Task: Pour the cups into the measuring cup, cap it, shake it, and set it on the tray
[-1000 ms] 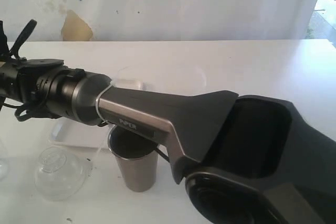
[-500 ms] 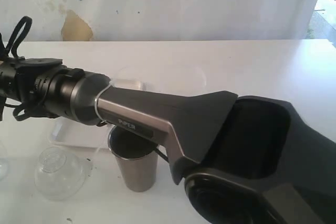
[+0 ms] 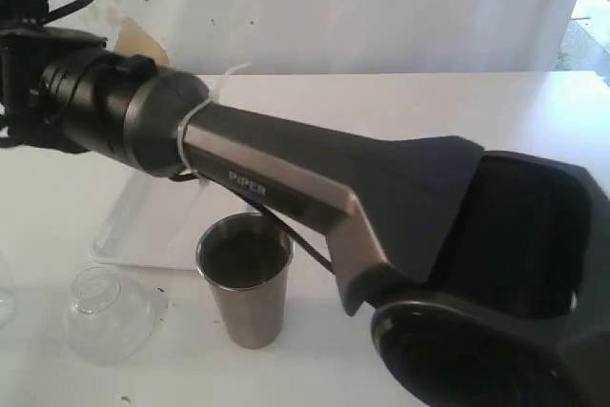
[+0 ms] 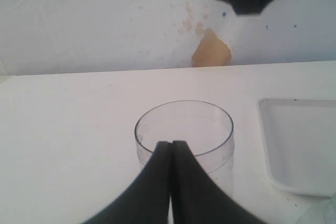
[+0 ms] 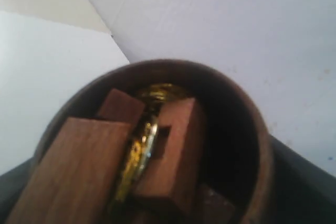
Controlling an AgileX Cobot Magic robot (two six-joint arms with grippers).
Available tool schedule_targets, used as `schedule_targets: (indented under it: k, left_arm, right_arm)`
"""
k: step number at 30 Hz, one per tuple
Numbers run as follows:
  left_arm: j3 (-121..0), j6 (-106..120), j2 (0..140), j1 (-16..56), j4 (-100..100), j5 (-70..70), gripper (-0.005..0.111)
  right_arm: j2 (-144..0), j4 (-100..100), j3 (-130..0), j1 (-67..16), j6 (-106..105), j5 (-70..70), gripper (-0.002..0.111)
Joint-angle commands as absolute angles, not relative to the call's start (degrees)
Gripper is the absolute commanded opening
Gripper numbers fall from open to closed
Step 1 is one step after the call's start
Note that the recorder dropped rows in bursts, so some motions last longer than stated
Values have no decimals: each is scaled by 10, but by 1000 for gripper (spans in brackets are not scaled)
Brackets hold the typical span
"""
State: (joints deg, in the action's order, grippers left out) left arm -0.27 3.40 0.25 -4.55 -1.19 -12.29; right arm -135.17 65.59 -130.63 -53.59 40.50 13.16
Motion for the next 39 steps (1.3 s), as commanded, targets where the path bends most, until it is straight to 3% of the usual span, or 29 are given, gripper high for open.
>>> schedule_targets:
  k: [1,18,30,34,39]
  left_arm:
    - [0,35,0,-44,-13,-116,0]
    - [0,42,0,-44,-17,-112,0]
    - [0,-203,0,-44,95,192,0]
    - [-52,-216,23,-44,82,48,0]
    - [-205,-176,208,-44,65,-120,1]
  right_arm:
    - [-1303,554,-1309,-536,434,147,0]
    - [-1093,491,-1074,-513,417,129,0]
    - [-980,513,-991,-500,409,146,0]
    - [-956,512,-984,-497,407,156,0]
    - [-943,507,-984,-497,401,168,0]
